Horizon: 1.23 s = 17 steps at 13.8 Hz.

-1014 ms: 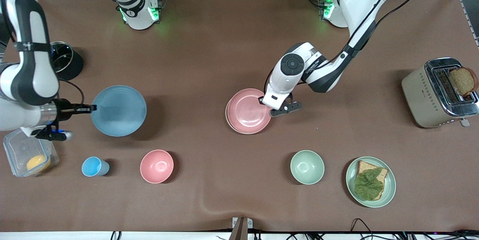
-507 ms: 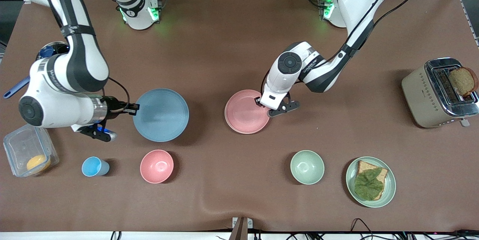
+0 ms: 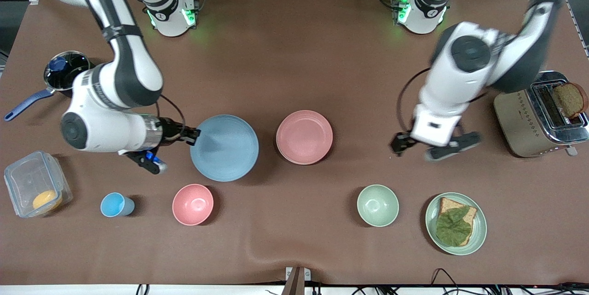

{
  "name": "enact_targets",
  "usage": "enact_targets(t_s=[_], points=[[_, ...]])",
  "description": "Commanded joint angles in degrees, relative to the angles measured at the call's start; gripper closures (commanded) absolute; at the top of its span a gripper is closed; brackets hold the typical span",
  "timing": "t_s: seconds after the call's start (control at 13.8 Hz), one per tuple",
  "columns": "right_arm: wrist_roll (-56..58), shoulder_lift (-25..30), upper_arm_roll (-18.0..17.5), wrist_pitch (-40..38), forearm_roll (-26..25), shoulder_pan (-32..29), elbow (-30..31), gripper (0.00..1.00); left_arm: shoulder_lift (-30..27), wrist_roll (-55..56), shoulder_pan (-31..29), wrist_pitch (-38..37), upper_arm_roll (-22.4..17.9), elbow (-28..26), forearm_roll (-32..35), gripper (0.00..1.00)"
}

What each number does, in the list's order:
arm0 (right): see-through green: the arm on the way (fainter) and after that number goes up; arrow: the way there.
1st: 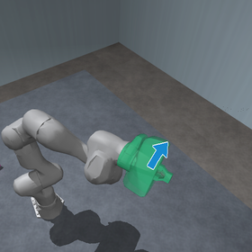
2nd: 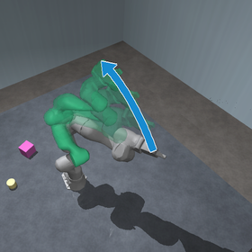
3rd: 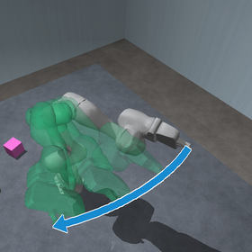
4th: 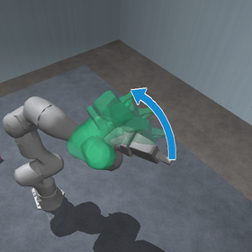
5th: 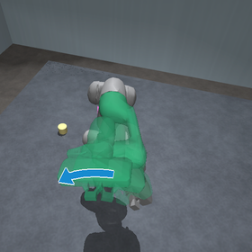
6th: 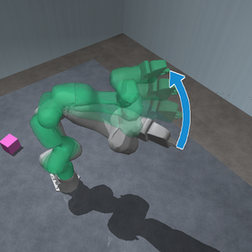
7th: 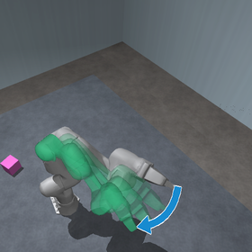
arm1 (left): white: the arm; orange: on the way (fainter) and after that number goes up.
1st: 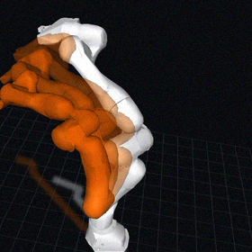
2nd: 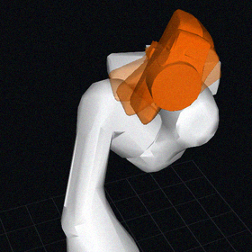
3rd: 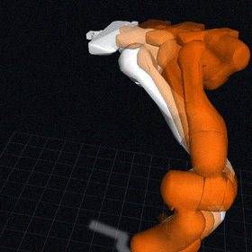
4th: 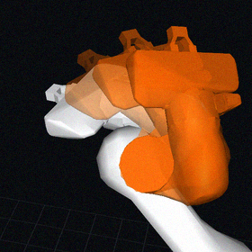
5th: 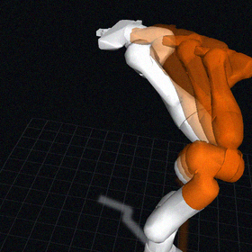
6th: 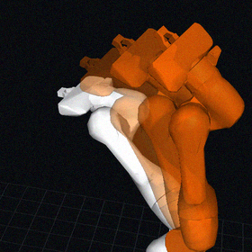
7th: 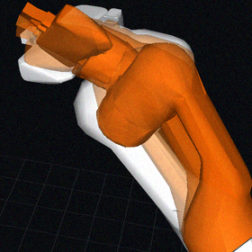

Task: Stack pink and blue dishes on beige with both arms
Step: 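Release the pink plate with the left gripper while the right gripper carries the blue plate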

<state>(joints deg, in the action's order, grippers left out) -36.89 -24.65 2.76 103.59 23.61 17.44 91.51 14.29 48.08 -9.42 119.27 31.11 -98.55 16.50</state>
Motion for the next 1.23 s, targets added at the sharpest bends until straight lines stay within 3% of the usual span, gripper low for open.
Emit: enact_targets(t_s=[0.0, 0.22, 0.36, 0.58, 0.72, 1.16], points=[[-8.87, -0.66, 0.58, 5.64, 1.26, 5.92, 0.6, 1.0, -5.66, -4.55, -1.92, -5.61, 0.36, -0.95, -4.1, 0.0], [-15.03, -3.38, 0.58, 11.35, 5.47, 11.28, 0.42, 1.0, -8.04, -15.51, -5.52, -9.3, -0.34, 1.24, -8.21, 0.0], [-19.34, -4.96, 0.58, 15.23, 5.74, 14.89, 0.34, 1.0, -9.19, -22.91, -1.16, -13.25, -8.21, 2.82, -11.48, 0.0], [-23.73, -7.69, 0.67, 18.75, 5.66, 19.98, 0.6, 1.0, -9.37, -28.82, 3.5, -21.25, -14.64, 8.36, -12.2, 0.0], [-25.59, -8.92, 0.67, 20.25, 5.57, 22.19, 0.69, 1.0, -9.63, -31.97, 8.0, -22.94, -22.02, 8.98, -13.86, 0.0], [-27.0, -9.1, 0.76, 20.16, 5.04, 24.31, 2.62, 1.0, -11.83, -36.04, 7.13, -23.73, -23.37, 8.9, -15.71, 0.0]])
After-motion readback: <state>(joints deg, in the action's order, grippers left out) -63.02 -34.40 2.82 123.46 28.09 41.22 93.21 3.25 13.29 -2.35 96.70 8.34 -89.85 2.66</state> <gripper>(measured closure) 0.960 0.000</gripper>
